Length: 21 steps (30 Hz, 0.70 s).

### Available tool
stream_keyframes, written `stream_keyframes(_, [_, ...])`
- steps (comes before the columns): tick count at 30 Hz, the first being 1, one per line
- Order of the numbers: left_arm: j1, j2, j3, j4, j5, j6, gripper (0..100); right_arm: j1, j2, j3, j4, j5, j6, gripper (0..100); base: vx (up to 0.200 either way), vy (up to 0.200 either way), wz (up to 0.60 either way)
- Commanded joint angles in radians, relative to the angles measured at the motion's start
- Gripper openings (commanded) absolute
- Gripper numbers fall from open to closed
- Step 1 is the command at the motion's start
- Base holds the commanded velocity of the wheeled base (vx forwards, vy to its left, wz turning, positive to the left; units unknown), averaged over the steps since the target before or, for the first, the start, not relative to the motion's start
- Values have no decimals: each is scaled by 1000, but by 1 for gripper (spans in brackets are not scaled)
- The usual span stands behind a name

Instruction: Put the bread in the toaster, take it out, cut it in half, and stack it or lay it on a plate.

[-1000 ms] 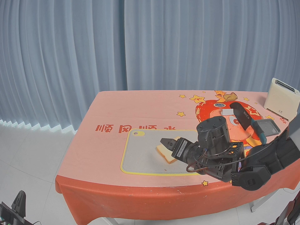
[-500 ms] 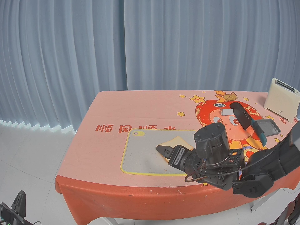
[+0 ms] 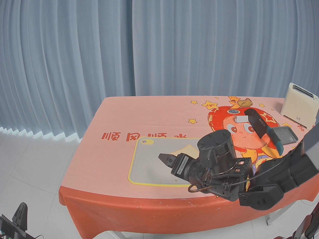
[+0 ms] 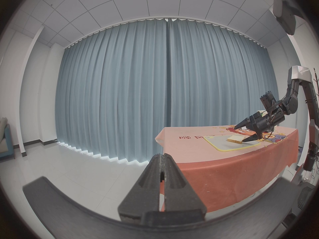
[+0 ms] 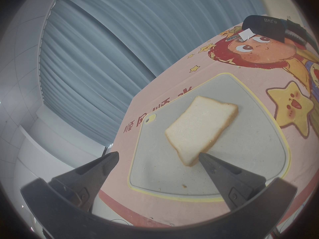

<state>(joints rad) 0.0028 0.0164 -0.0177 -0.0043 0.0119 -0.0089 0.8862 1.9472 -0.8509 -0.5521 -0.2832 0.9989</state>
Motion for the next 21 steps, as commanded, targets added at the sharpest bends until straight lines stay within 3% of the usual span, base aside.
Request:
stream_keyframes(1, [0,-4,18,0,0,0,0,-7,21,-17,3,7,0,100,0,0,0])
stream_keyframes(9, [0,-4,18,0,0,0,0,-3,1,-19,-8,9,0,100,0,0,0])
stream_keyframes(17, [0,-4,18,0,0,0,0,-7,-149,46,-12,13,-26,100,0,0,0])
stream_keyframes(19, [0,-4,18,0,0,0,0,-15,-186,50,-12,38,-33,100,0,0,0])
stream_keyframes(21, [0,-4,18,0,0,0,0,-41,-245,62,-11,95,-34,100,0,0,0])
